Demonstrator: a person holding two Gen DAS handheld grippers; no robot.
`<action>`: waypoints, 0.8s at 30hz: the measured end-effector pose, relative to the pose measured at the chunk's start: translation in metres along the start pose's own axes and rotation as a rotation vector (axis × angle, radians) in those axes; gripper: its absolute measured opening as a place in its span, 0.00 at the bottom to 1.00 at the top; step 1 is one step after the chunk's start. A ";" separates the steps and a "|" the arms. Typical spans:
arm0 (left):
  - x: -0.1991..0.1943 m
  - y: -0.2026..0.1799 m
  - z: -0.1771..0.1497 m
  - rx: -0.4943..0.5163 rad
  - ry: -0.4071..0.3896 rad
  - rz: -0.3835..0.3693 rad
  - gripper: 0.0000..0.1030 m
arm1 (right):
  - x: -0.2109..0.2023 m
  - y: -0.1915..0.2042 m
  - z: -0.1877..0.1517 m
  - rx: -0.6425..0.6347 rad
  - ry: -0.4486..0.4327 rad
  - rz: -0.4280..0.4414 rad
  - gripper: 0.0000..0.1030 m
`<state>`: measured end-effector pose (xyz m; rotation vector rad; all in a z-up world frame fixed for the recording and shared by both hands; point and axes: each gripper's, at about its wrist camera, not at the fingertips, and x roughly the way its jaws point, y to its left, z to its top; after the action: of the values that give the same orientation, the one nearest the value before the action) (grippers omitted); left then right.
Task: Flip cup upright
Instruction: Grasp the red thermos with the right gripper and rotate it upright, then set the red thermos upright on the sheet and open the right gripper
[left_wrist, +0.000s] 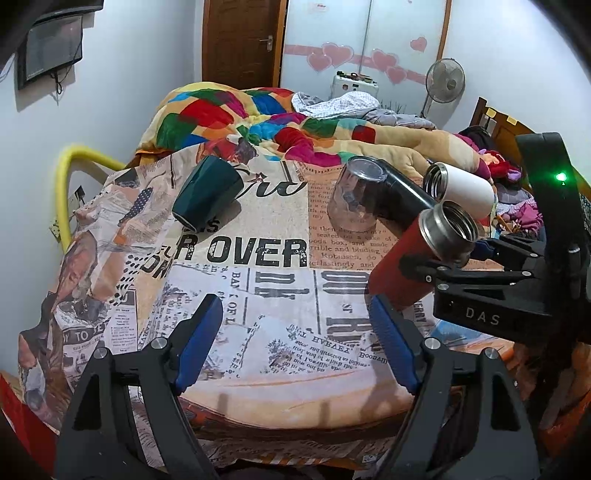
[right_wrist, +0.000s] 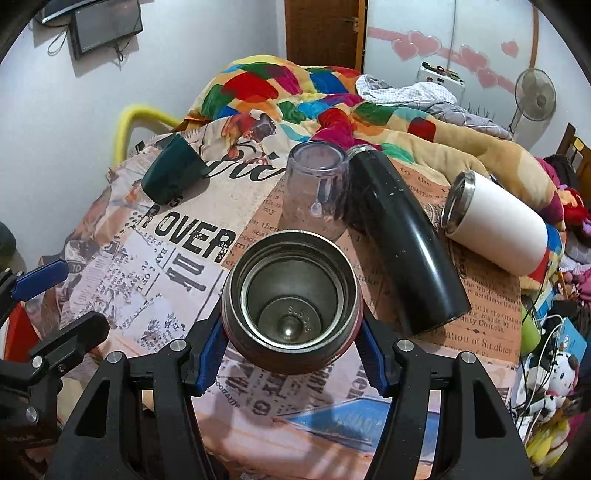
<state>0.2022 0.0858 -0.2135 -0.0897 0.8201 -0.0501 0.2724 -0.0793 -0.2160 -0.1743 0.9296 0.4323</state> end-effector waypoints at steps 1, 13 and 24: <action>0.000 0.001 0.000 -0.002 -0.001 0.000 0.79 | 0.000 -0.001 0.001 0.009 0.001 0.004 0.58; -0.052 -0.010 0.018 -0.004 -0.108 -0.014 0.79 | -0.065 -0.012 -0.006 0.056 -0.092 0.089 0.66; -0.195 -0.056 0.036 0.062 -0.469 -0.044 0.79 | -0.252 -0.011 -0.029 0.013 -0.561 0.012 0.66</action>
<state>0.0948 0.0478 -0.0419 -0.0578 0.3479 -0.0922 0.1246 -0.1699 -0.0308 -0.0298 0.3823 0.4540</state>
